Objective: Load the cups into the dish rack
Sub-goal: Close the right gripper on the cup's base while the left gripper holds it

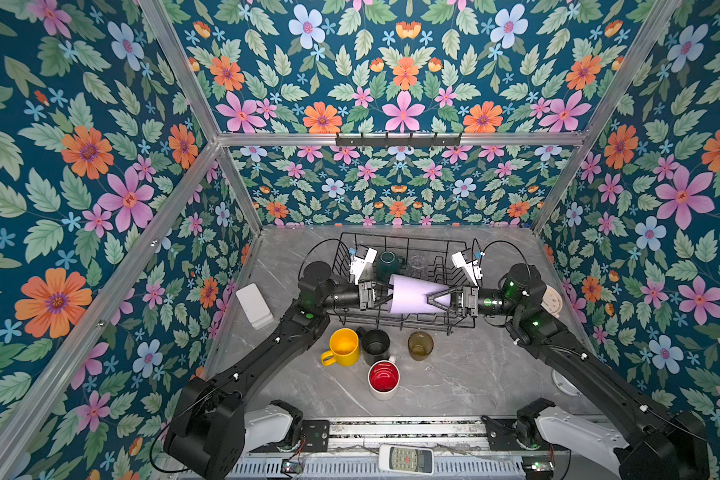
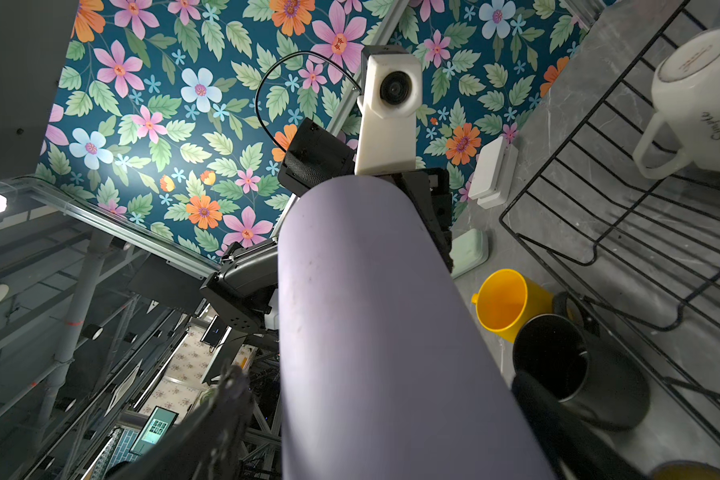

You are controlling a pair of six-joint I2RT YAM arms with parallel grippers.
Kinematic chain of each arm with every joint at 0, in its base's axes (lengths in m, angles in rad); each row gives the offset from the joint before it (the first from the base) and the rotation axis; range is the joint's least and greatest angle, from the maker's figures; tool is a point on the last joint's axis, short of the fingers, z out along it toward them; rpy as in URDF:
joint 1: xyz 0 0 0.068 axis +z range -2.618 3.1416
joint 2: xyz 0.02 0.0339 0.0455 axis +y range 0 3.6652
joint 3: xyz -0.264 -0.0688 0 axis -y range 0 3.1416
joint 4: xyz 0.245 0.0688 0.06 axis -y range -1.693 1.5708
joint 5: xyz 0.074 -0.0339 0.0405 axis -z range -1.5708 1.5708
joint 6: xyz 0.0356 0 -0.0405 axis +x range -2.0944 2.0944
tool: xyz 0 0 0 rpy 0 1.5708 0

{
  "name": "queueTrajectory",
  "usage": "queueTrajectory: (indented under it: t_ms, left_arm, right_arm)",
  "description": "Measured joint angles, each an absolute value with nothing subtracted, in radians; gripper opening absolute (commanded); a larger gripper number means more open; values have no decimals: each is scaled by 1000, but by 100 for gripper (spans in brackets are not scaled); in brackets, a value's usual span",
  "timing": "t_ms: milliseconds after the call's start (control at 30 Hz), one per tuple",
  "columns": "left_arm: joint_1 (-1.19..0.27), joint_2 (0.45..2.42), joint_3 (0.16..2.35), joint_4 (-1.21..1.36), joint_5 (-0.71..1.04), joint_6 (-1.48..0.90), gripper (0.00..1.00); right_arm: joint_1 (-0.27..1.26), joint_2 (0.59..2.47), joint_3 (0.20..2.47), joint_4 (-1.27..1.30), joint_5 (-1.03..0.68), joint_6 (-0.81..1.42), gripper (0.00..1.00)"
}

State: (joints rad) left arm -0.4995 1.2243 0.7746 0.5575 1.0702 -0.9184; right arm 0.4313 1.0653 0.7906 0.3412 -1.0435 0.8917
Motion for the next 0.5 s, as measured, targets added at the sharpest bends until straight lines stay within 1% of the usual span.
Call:
queueTrajectory:
  t_ms: [233,500]
  left_arm:
    - [-502,1227,775,578,1071,-936,0]
    - [-505,1235,768,591,1076,-941,0]
  right_arm:
    - [464,1101,799,373,-1044,913,92]
    - [481,1121,803,389,-1043,916,84]
